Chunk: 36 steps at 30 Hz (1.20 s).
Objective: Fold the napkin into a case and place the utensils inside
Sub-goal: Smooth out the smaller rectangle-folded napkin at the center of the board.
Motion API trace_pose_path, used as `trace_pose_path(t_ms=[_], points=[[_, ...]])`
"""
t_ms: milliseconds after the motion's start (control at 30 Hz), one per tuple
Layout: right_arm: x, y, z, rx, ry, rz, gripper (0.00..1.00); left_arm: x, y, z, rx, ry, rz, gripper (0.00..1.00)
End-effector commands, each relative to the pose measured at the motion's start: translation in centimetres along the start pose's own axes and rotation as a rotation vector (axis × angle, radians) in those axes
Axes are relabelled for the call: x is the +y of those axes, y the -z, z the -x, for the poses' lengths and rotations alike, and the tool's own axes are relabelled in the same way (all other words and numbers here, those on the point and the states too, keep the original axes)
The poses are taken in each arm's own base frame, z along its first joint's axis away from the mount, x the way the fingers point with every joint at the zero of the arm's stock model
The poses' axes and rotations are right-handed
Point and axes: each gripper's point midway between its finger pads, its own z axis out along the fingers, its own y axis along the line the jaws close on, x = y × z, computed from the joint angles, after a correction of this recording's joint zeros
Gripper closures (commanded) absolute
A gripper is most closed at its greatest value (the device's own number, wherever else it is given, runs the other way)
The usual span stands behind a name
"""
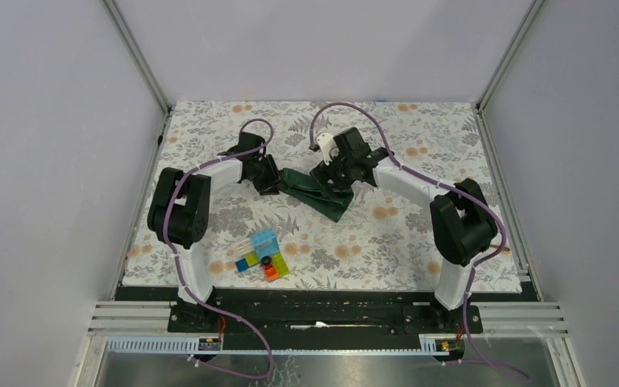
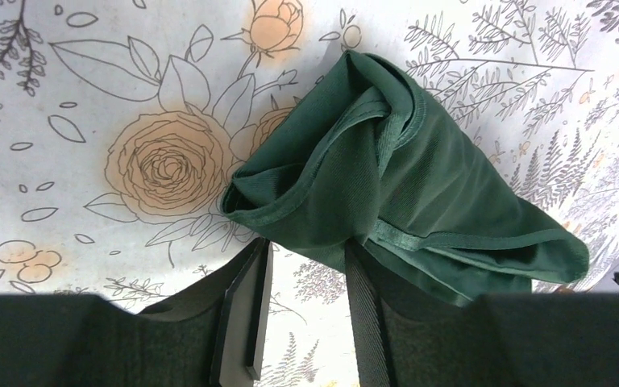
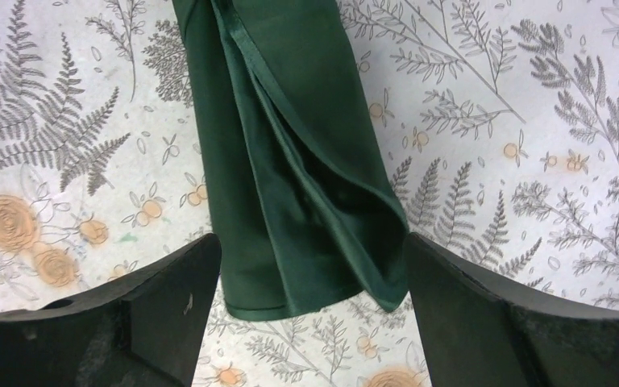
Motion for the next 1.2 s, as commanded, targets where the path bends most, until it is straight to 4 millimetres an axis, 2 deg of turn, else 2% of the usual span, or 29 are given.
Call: trace_pose_path(t_ms=[0,167,333,533,700,867,1000,1167], points=[[-0.4,-1.2,0.4,0.037,0.079,0.022,0.09,-1.2,0.0,1.4,-0.024,-0.024,-0.023,0.55],[-0.9,-2.9,0.5,0.038,0.018,0.048,0.01,-1.2,0.8,1.3,-0.039,-0.034,-0.027,0.51],[-0.8,-3.7,-0.1,0.048,0.025,0.064,0.00,-0.9,1.0,0.2,-0.026,-0.033,-0.038,0.50],[-1.0,-3.3,-0.6,0.043,0.050,0.039,0.00,-1.1,1.6,-0.4,-0.022,-0.037,-0.056,0.48],[-2.0,-2.8,1.5,-0.006,0.034,-0.017,0.00,-1.4,2.2,-1.7,0.001,-0.036,-0.085,0.48],[-2.2,-1.7,3.5,-0.058,-0.023,-0.020,0.00,-1.7,2.5,-4.4,0.045,-0.036,-0.125,0.49],[-3.2,-1.0,3.6,-0.073,-0.053,-0.031,0.00,-2.1,2.0,-5.9,0.082,-0.026,-0.154,0.49],[-3.5,-1.8,2.7,-0.048,-0.082,0.049,0.00,-2.9,1.8,-5.7,0.083,-0.039,-0.164,0.50]])
